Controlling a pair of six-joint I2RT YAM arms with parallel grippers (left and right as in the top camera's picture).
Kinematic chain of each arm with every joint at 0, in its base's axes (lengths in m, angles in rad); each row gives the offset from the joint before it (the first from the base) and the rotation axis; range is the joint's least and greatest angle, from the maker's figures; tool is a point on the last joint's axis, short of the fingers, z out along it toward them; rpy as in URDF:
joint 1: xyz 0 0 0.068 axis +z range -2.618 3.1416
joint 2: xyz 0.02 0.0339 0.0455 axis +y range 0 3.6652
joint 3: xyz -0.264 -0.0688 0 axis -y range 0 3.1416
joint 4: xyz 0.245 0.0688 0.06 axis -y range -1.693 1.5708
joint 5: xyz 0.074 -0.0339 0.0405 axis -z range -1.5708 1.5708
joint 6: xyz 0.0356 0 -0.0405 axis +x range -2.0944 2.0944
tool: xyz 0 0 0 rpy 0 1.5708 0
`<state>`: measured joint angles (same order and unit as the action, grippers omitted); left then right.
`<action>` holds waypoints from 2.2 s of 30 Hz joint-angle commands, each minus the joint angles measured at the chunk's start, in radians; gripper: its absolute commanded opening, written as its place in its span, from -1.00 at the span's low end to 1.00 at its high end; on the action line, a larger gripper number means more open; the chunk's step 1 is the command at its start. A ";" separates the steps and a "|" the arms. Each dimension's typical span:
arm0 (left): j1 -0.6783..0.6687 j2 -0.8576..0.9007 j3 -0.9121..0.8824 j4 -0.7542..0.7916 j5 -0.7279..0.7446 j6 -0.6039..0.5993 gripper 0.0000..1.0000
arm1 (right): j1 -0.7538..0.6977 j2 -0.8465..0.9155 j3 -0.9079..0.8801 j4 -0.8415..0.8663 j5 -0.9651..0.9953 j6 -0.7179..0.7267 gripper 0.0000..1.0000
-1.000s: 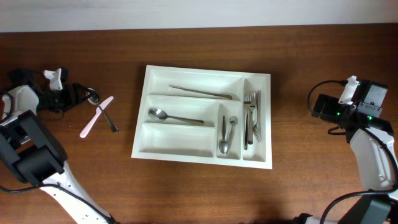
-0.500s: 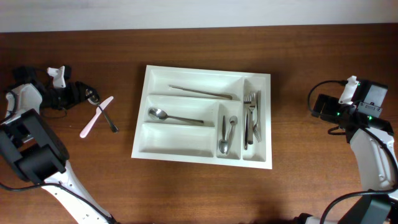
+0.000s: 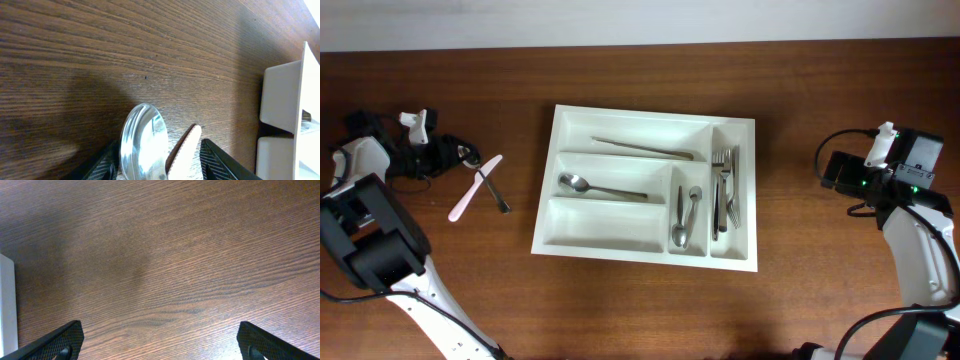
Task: Pack container
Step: 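Lower the left gripper onto the second metal spoon and grasp it, then lift the second spoon with the left gripper and carry it over the tray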
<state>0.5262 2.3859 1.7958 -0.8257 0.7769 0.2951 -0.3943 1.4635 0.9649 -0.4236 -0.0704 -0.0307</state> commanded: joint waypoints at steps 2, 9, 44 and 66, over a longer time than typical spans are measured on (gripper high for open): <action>0.000 0.053 0.004 -0.003 -0.014 0.012 0.08 | -0.005 0.004 0.011 0.000 -0.005 -0.006 0.97; 0.001 0.053 0.004 -0.005 -0.014 0.011 -0.21 | -0.005 0.004 0.011 0.000 -0.005 -0.006 0.98; 0.007 -0.197 0.369 -0.472 0.024 0.198 -0.96 | -0.005 0.004 0.011 0.000 -0.005 -0.006 0.97; -0.445 -0.367 0.130 -0.231 -0.128 -0.548 -0.96 | -0.005 0.004 0.011 0.000 -0.005 -0.006 0.97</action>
<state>0.1322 2.0102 1.9800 -1.1107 0.7364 -0.0097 -0.3943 1.4635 0.9649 -0.4240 -0.0727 -0.0311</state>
